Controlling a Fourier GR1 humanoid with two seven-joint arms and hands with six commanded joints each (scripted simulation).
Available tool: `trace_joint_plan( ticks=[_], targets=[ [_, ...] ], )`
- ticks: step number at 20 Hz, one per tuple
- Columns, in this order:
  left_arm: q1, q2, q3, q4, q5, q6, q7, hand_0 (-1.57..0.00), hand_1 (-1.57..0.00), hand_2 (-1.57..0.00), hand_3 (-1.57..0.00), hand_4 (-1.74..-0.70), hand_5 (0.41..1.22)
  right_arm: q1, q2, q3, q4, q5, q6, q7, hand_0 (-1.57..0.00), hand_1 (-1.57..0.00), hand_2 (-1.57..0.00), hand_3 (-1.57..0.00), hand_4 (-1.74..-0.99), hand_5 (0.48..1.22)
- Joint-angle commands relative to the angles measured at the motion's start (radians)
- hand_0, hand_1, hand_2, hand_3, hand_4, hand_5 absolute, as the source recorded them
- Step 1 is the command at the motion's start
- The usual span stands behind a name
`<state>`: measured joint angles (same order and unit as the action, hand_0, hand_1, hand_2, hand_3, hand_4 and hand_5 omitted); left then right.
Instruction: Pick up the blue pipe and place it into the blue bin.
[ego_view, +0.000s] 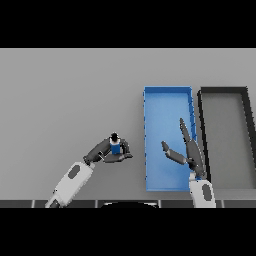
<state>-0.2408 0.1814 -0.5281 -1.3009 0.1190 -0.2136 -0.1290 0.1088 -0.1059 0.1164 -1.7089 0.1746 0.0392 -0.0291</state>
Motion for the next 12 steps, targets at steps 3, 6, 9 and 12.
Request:
trace_joint_plan(
  ticks=[3,6,9,12],
  targets=[
    [0.002,-0.002,-0.025,-0.001,-0.016,0.002,-0.039,-1.22,-1.28,-1.3,-1.22,-1.63,1.101,0.007,0.003,0.003,-0.016,-0.001,-0.002,-0.011,0.0,0.0,0.0,0.0,-1.195,0.603],
    [0.012,-0.012,-0.029,-0.021,-0.025,0.033,-0.067,-1.39,-1.42,-1.43,-1.35,-1.68,1.16,-0.005,0.002,0.002,-0.003,-0.01,0.009,-0.002,0.0,0.0,0.0,0.0,-1.192,0.602],
    [0.003,-0.016,-0.016,-0.079,-0.006,0.054,-0.079,-1.48,-1.49,-1.5,-1.42,-1.71,1.19,-0.017,0.003,0.003,-0.002,0.003,-0.001,0.009,0.0,0.0,0.0,0.0,-1.187,0.603],
    [-0.005,-0.021,-0.019,-0.155,0.015,0.056,-0.064,-1.52,-1.53,-1.53,-1.45,-1.73,1.205,-0.012,0.004,0.004,0.007,0.009,-0.004,-0.008,0.0,0.0,0.0,0.0,-1.18,0.604]
  ],
)
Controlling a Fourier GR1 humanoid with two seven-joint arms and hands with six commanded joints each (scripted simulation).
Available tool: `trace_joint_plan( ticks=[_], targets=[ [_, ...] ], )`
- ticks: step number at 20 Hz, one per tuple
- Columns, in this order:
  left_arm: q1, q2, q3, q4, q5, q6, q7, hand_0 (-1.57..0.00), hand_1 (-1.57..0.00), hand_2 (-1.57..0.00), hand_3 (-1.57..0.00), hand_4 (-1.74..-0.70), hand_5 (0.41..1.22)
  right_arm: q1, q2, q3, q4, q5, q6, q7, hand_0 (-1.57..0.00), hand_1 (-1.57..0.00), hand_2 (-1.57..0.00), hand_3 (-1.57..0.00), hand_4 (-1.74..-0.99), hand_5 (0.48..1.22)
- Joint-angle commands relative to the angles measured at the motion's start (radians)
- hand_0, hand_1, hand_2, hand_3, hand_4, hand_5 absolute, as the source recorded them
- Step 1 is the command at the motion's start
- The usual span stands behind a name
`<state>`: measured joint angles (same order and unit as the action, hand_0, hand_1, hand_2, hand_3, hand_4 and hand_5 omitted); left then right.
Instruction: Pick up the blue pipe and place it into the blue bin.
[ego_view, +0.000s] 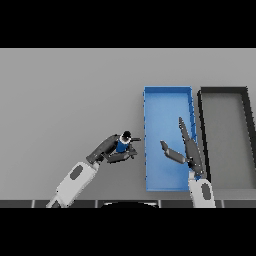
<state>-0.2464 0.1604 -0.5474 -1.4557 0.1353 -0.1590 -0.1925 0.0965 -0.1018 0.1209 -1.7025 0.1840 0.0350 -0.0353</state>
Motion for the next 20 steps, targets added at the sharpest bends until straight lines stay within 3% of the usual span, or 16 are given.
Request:
trace_joint_plan(
  ticks=[1,7,10,15,17,18,20],
  targets=[
    [-0.01,-0.004,-0.005,-0.025,0.004,-0.001,0.017,-1.53,-1.54,-1.54,-1.46,-1.73,1.208,-0.001,-0.011,-0.009,-0.005,-0.004,0.001,-0.005,0.0,0.0,0.0,0.0,-1.172,0.603],
    [-0.037,-0.017,-0.029,-0.092,-0.004,0.009,0.124,-1.56,-1.56,-1.56,-1.49,-1.74,1.218,0.015,-0.019,-0.011,-0.019,-0.005,0.005,-0.024,0.0,0.0,0.0,0.0,-1.136,0.604],
    [-0.019,-0.007,-0.045,-0.116,-0.02,0.011,0.127,-1.57,-1.57,-1.57,-1.5,-1.74,1.219,0.023,-0.019,-0.012,-0.017,-0.011,0.01,-0.031,0.0,0.0,0.0,0.0,-1.127,0.605],
    [-0.037,-0.007,-0.036,-0.095,-0.029,0.012,0.143,-1.57,-1.57,-1.57,-1.49,-1.74,1.219,0.003,-0.016,-0.03,0.019,-0.072,0.048,-0.015,0.0,0.0,0.0,0.0,-1.176,0.605],
    [-0.035,0.004,-0.03,-0.09,-0.025,0.0,0.142,-1.57,-1.57,-1.57,-1.5,-1.74,1.22,0.0,-0.03,-0.05,0.004,-0.165,0.118,-0.071,0.0,0.0,0.0,0.0,-1.196,0.622],
    [-0.042,-0.004,-0.032,-0.086,-0.024,-0.001,0.151,-1.57,-1.57,-1.57,-1.5,-1.74,1.22,-0.013,-0.03,-0.054,-0.019,-0.251,0.177,-0.059,0.0,0.0,0.0,0.0,-1.195,0.608],
    [-0.035,-0.005,-0.037,-0.1,-0.025,-0.004,0.144,-1.57,-1.57,-1.57,-1.5,-1.74,1.22,-0.047,-0.1,-0.073,-0.062,-0.381,0.287,-0.032,0.0,0.0,0.0,0.0,-1.231,0.572]
  ],
)
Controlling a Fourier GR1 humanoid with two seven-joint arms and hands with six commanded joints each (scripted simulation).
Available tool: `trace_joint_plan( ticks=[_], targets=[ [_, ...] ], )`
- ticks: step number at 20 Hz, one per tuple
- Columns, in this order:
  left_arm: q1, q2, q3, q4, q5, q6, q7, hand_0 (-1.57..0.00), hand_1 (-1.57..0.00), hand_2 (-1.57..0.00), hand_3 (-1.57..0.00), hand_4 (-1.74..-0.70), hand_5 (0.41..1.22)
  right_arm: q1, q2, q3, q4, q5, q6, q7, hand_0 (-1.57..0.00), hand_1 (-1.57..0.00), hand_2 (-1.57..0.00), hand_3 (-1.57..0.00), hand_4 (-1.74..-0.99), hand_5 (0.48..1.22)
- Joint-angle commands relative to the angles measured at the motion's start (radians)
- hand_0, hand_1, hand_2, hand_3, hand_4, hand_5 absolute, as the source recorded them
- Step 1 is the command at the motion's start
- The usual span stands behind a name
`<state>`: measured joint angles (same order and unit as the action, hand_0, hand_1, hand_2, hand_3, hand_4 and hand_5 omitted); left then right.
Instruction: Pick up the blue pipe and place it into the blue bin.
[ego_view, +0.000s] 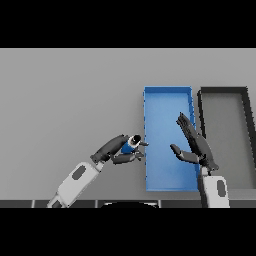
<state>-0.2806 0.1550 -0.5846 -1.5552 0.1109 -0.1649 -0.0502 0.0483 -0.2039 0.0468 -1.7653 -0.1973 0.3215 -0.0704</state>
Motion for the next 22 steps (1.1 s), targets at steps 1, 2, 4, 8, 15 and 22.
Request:
trace_joint_plan(
  ticks=[1,2,4,8,15,22],
  targets=[
    [-0.003,-0.005,-0.002,0.004,-0.009,0.006,0.007,-1.57,-1.57,-1.57,-1.5,-1.74,1.221,-0.014,-0.023,0.005,-0.021,-0.05,0.041,0.034,0.0,0.0,0.0,0.0,-1.256,0.558],
    [-0.002,0.007,0.007,-0.003,-0.005,0.003,0.004,-1.57,-1.57,-1.57,-1.49,-1.74,1.221,-0.038,-0.052,0.011,-0.052,-0.103,0.077,0.074,0.0,0.0,0.0,0.0,-1.282,0.537],
    [-0.016,-0.004,0.012,0.019,-0.008,-0.003,0.005,-1.57,-1.57,-1.57,-1.49,-1.74,1.221,-0.089,-0.105,0.042,-0.12,-0.177,0.125,0.167,0.0,0.0,0.0,0.0,-1.314,0.5],
    [-0.01,0.005,0.015,-0.006,-0.009,-0.007,0.011,-1.57,-1.57,-1.57,-1.49,-1.74,1.221,-0.185,-0.138,0.109,-0.162,-0.232,0.176,0.275,0.0,0.0,0.0,0.0,-1.309,0.503],
    [-0.008,0.0,0.022,-0.005,0.002,-0.04,-0.015,-1.57,-1.57,-1.57,-1.5,-1.74,1.221,-0.341,-0.091,0.221,-0.124,-0.173,0.248,0.324,0.0,0.0,0.0,0.0,-1.241,0.53],
    [-0.006,0.011,0.022,-0.002,-0.027,-0.052,-0.008,-1.57,-1.57,-1.57,-1.54,-1.74,1.221,-0.488,-0.004,0.276,-0.029,-0.164,0.266,0.375,0.0,0.0,0.0,0.0,-1.218,0.508]
  ],
)
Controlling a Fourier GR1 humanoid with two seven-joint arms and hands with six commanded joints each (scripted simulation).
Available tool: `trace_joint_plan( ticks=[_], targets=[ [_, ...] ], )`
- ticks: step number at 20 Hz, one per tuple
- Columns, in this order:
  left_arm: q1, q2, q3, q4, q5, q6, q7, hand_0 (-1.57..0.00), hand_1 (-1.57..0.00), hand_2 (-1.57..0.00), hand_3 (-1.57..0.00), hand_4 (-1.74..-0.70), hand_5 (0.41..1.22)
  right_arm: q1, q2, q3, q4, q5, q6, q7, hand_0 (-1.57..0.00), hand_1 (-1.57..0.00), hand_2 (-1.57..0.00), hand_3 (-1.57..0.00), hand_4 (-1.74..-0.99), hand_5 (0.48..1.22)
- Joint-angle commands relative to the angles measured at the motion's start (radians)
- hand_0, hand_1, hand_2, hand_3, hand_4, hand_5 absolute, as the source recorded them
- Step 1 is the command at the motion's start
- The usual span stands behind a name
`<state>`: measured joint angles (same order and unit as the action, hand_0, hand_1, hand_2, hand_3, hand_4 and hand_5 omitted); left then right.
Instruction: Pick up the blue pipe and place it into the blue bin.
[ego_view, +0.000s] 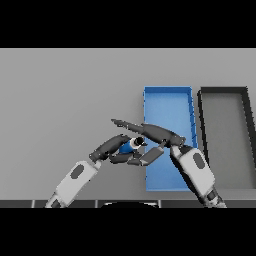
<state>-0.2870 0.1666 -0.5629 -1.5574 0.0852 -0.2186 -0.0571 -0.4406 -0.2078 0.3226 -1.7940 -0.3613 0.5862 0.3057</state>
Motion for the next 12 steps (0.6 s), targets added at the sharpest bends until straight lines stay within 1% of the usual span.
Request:
trace_joint_plan(
  ticks=[1,2,3,4,5,6,7,8,9,10,11,12],
  targets=[
    [0.005,0.004,0.004,-0.001,0.012,-0.011,0.001,-1.57,-1.57,-1.57,-1.54,-1.74,1.221,-0.014,0.009,0.006,0.003,-0.001,0.002,-0.001,0.0,-0.01,-0.03,0.0,-1.222,0.506],
    [0.005,0.002,0.009,0.006,0.031,-0.026,0.0,-1.57,-1.57,-1.57,-1.48,-1.74,1.221,-0.037,0.02,0.012,0.019,-0.016,0.006,0.019,-0.05,-0.08,-0.1,-0.05,-1.245,0.506],
    [-0.009,0.004,0.004,0.007,-0.001,-0.013,-0.002,-1.39,-1.33,-1.32,-1.29,-1.74,1.221,-0.047,0.029,0.022,0.021,-0.013,0.012,0.023,-0.18,-0.22,-0.24,-0.16,-1.294,0.509],
    [-0.025,0.021,-0.018,0.011,-0.042,-0.018,0.061,-1.18,-1.08,-1.06,-1.03,-1.68,1.221,-0.072,0.038,0.024,0.033,-0.009,0.013,0.031,-0.35,-0.38,-0.38,-0.3,-1.335,0.507],
    [-0.03,0.045,-0.029,-0.002,-0.053,-0.039,0.117,-0.99,-0.88,-0.85,-0.82,-1.55,1.221,-0.089,0.048,0.031,0.06,0.006,0.022,0.028,-0.53,-0.53,-0.53,-0.44,-1.362,0.508],
    [-0.023,0.039,-0.035,-0.013,-0.065,-0.039,0.145,-0.82,-0.71,-0.68,-0.66,-1.48,1.221,-0.095,0.055,0.037,0.071,0.012,0.031,0.021,-0.72,-0.7,-0.74,-0.63,-1.43,0.522],
    [-0.008,0.028,-0.026,-0.012,-0.071,-0.034,0.094,-0.78,-0.71,-0.69,-0.58,-1.53,1.221,-0.104,0.06,0.037,0.077,-0.012,0.036,0.031,-0.89,-0.87,-0.91,-0.77,-1.486,0.55],
    [-0.015,0.012,-0.014,-0.001,-0.087,-0.019,0.065,-0.94,-0.88,-0.86,-0.78,-1.57,1.221,-0.098,0.064,0.044,0.077,-0.045,0.047,0.041,-1.02,-1.01,-1.04,-0.87,-1.53,0.606],
    [-0.01,-0.002,-0.002,-0.004,-0.068,-0.012,0.063,-1.06,-1.02,-0.97,-0.94,-1.61,1.221,-0.108,0.066,0.045,0.077,-0.086,0.042,0.063,-1.13,-1.12,-1.14,-0.96,-1.562,0.666],
    [-0.008,-0.013,0.007,0.002,-0.047,-0.015,0.043,-1.16,-1.13,-1.05,-1.07,-1.63,1.221,-0.086,0.071,0.056,0.077,-0.102,0.043,0.075,-1.22,-1.21,-1.23,-1.08,-1.526,0.728],
    [0.006,-0.017,0.016,-0.01,-0.022,-0.014,0.035,-1.25,-1.22,-1.12,-1.17,-1.66,1.221,-0.082,0.081,0.056,0.088,-0.111,0.041,0.07,-1.29,-1.29,-1.3,-1.18,-1.495,0.826],
    [0.004,-0.028,0.022,0.002,-0.013,-0.015,0.018,-1.31,-1.29,-1.19,-1.25,-1.67,1.221,-0.082,0.083,0.052,0.093,-0.106,0.04,0.056,-1.35,-1.34,-1.35,-1.26,-1.469,0.905]
  ],
)
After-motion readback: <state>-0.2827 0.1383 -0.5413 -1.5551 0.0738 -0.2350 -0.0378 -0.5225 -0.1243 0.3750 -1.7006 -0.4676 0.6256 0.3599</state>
